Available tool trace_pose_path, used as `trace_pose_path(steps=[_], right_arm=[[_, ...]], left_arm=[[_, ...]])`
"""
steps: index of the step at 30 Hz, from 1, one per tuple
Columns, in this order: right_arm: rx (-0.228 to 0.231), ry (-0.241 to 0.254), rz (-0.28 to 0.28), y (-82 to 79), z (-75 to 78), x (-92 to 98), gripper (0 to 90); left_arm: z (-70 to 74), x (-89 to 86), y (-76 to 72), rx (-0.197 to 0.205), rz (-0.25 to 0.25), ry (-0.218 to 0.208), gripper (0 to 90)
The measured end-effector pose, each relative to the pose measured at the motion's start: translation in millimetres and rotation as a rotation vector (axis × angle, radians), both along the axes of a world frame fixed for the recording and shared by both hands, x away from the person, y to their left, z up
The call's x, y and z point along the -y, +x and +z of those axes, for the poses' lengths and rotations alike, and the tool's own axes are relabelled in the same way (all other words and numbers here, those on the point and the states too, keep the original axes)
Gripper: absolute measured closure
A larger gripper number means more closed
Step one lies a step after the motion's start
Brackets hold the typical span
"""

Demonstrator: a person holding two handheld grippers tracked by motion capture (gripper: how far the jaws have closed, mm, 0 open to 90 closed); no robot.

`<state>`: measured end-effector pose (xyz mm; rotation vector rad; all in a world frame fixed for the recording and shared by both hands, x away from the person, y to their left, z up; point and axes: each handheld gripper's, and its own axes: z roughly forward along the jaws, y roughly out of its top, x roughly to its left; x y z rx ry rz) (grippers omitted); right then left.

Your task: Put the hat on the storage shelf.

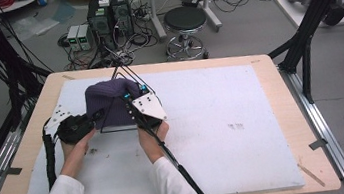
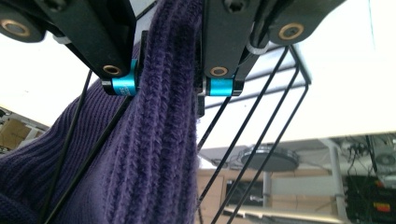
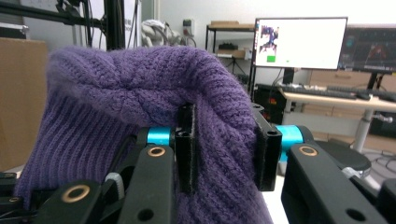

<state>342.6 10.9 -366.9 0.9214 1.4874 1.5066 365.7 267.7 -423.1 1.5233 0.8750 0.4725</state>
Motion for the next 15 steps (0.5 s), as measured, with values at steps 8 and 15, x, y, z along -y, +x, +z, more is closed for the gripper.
trace_pose_path(steps=[8,15], right_arm=[[-0.025,0.008,0.011,2.6,-1.2,2.0,47.7],[-0.061,0.006,0.0,6.5,0.6,10.9,18.3]], left_arm=[[-3.0,-2.1,1.9,-0.036,0.005,-0.036,74.4],[1.6,-0.9,-1.4,0.006,0.032,-0.071,41.4]])
